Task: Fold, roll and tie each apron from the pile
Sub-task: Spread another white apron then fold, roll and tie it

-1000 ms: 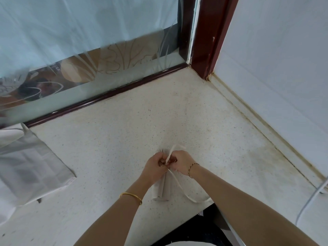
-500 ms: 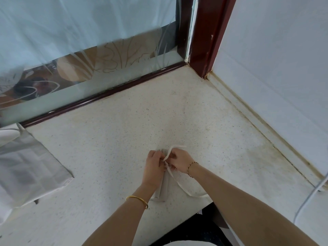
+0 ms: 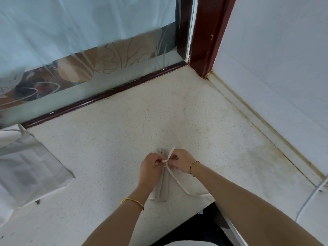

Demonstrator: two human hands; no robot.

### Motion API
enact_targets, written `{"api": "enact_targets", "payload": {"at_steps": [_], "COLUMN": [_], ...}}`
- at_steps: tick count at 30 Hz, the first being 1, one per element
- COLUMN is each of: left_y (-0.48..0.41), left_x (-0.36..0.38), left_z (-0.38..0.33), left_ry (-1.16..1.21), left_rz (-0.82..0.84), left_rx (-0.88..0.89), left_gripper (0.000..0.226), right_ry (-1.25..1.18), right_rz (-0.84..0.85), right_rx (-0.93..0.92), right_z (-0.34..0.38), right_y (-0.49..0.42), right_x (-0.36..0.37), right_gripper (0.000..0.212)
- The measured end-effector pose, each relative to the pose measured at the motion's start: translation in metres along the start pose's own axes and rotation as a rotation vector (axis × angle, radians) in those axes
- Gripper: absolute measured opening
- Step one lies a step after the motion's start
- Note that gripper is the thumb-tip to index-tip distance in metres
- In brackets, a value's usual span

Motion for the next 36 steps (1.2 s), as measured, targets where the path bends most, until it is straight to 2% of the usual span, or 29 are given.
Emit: {"api": "enact_targets", "payload": {"at_steps": [1,3,6,7,8,13,15,18,23,26,29,33,36], "left_y": [0.001,0.004,0.005,0.004,0.001,-0.009,-0.011,-0.014,-0.015,-0.016,-0.015,-0.016,-0.015], "left_x": [-0.005,-0.015,-0.026,-0.028,-0.029,-0.032,-0.030,-0.026,-0.023,-0.024,-0.026,-0.026,-0.027], "left_z": [0.004,0.015,0.027,0.028,0.028,0.030,0.032,0.032,0.036,0.036,0.034,0.030,0.028], "left_ry": [0.030,0.062,0.044,0.054,0.083,0.102,0.034,-0.063,-0.074,-0.077,-0.078,-0.098,-0.098], "left_rz": [-0.027,-0.058,-0.017,-0.001,0.013,0.096,0.127,0.134,0.084,0.078,0.075,0.070,0.067], "left_rx": [-0.041,-0.143,-0.290,-0.331,-0.367,-0.467,-0.492,-0.541,-0.578,-0.577,-0.585,-0.603,-0.616], "left_gripper": [0.023,0.030,0.021,0.017,0.014,0.017,0.016,0.013,0.015,0.016,0.017,0.020,0.021], "right_ry": [0.013,0.076,0.268,0.262,0.182,-0.604,-0.751,-0.807,-0.660,-0.563,-0.253,0.375,0.411], "right_rz": [-0.011,-0.040,-0.095,-0.121,-0.147,-0.151,-0.115,-0.042,0.040,0.088,0.044,-0.045,-0.057], "right_rx": [0.011,0.050,0.111,0.130,0.152,0.280,0.306,0.351,0.409,0.343,0.198,-0.050,-0.035], "right_z": [0.000,-0.002,-0.009,-0.010,-0.010,-0.004,-0.003,-0.003,-0.013,-0.013,-0.009,-0.008,-0.015], "right_y": [-0.001,0.000,-0.001,-0.001,-0.001,0.000,0.002,0.000,-0.001,0.001,0.001,0.002,0.003], "right_x": [-0.003,-0.010,-0.015,-0.014,-0.013,-0.006,-0.004,0.000,-0.002,-0.004,-0.007,-0.017,-0.019], "right_gripper": [0.003,0.008,0.020,0.021,0.021,0.018,0.016,0.018,0.023,0.021,0.018,0.016,0.015]}}
Point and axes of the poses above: each hand's wrist, its own y-axis away from the middle knuckle, its own x-axis out of the palm, z = x × y, the point moved 2 cm from there along -y, towards the middle knuckle, and after that the axes turned 4 degrees about x, right-handed, at the moved point
